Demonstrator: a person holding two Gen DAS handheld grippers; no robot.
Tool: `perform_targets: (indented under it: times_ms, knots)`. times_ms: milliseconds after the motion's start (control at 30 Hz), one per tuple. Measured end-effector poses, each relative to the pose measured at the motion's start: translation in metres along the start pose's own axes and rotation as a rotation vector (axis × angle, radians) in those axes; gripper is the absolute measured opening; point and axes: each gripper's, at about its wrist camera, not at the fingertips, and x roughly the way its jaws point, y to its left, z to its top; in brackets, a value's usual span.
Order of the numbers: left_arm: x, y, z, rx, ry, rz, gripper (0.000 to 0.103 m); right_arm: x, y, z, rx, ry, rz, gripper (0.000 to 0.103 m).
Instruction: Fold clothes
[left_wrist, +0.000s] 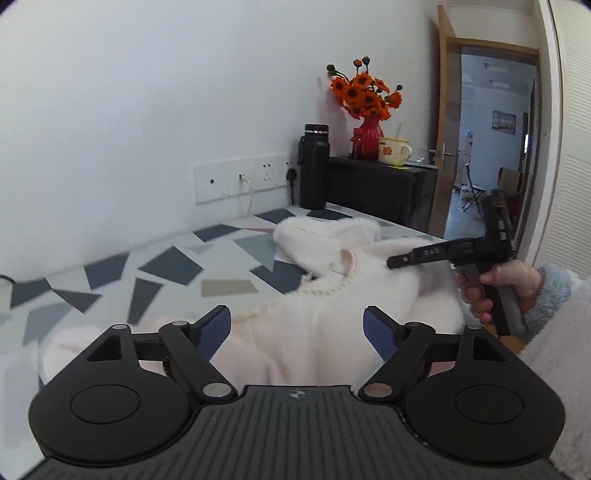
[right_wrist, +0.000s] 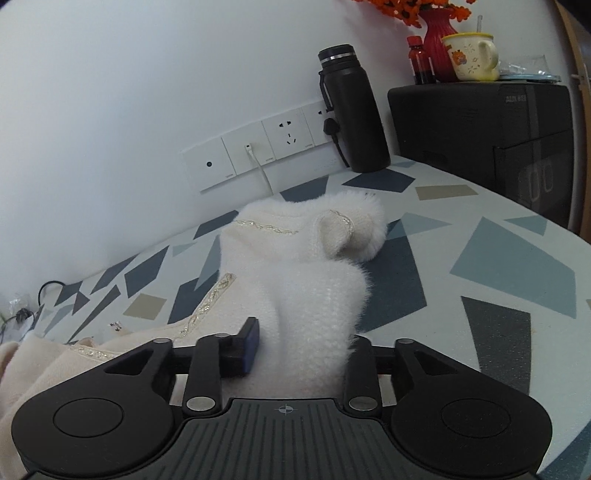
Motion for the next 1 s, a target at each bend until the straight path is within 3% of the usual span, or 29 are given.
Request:
perform_targets:
  times_ms: [67, 100, 167, 300, 433, 467, 500, 533, 600, 767, 900, 967, 1000]
  knots:
    - [0.02, 0.01, 0.009, 0.02, 0.042, 0.079, 0.087, 0.003, 0.002, 0.003, 0.036, 0.009, -0.01, 0.055]
    - [0.032, 0.016, 0.012, 0.027, 0.075, 0.117, 0.087, 0.004, 0.003, 0.004, 0.057, 0.013, -0.015, 0.06]
    - [0.059, 0.029, 0.013, 0.033, 0.159, 0.175, 0.087, 0.005, 0.005, 0.006, 0.086, 0.016, -0.01, 0.062]
    - [0.1, 0.05, 0.0, -0.011, 0.324, 0.192, 0.087, 0.005, 0.004, 0.009, 0.102, 0.013, -0.02, 0.068]
    - [0.104, 0.051, -0.016, -0.048, 0.368, 0.157, 0.085, 0.012, 0.005, 0.01, 0.051, 0.039, -0.057, 0.072]
    - [0.101, 0.048, -0.019, -0.044, 0.369, 0.155, 0.082, 0.015, 0.006, 0.009, 0.038, 0.049, -0.065, 0.072]
    - [0.096, 0.045, -0.021, -0.031, 0.356, 0.167, 0.063, 0.017, 0.006, 0.008, 0.031, 0.055, -0.067, 0.072]
    - [0.092, 0.044, -0.021, -0.035, 0.343, 0.182, 0.033, 0.02, 0.006, 0.007, 0.024, 0.061, -0.07, 0.072]
    - [0.078, 0.044, -0.02, -0.071, 0.307, 0.182, 0.017, 0.019, 0.008, 0.005, 0.005, 0.054, -0.058, 0.067]
    - [0.035, 0.029, -0.017, -0.095, 0.156, 0.141, 0.014, 0.005, 0.012, 0.004, -0.053, -0.015, -0.039, 0.015]
    - [0.021, 0.019, -0.017, -0.099, 0.123, 0.08, 0.014, -0.007, 0.017, 0.008, -0.092, -0.038, 0.0, 0.015]
    - [0.029, 0.018, -0.022, -0.108, 0.157, 0.079, 0.014, -0.004, 0.02, 0.006, -0.12, -0.009, 0.002, 0.03]
    - [0.034, 0.019, -0.026, -0.118, 0.175, 0.077, 0.014, -0.002, 0.022, 0.005, -0.134, 0.004, 0.003, 0.033]
